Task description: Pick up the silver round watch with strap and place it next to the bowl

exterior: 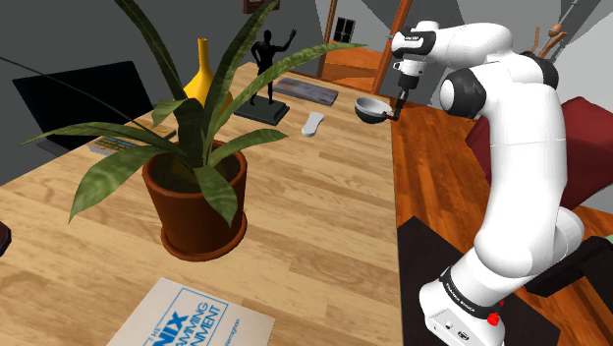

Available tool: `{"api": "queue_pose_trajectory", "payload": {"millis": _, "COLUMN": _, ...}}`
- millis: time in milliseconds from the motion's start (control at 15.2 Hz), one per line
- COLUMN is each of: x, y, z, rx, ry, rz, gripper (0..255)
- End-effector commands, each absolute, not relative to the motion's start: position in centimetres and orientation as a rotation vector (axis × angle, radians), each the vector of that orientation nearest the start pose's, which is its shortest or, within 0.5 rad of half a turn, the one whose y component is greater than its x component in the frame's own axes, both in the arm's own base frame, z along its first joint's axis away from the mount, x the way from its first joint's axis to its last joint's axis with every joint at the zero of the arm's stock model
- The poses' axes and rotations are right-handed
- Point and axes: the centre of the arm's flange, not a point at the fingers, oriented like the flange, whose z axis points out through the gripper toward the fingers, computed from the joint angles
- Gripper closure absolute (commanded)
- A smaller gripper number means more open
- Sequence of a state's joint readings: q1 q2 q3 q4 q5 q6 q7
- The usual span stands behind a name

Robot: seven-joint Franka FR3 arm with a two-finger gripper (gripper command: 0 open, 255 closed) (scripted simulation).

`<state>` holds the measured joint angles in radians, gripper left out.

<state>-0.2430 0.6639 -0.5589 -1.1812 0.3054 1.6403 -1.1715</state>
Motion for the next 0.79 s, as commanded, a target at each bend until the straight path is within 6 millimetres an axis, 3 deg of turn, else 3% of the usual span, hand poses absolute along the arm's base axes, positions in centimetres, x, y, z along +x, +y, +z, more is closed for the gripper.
{"api": "queue_pose_trajectory", "payload": {"millis": 0, "x": 58.6, "y": -40.9, "z": 41.7, "rx": -2.998, "ry": -0.624, "rz": 0.142, "gripper": 255}}
{"api": "queue_pose_trajectory", "payload": {"millis": 726, "x": 58.6, "y": -40.9, "z": 35.9, "rx": -2.998, "ry": -0.624, "rz": 0.142, "gripper": 255}}
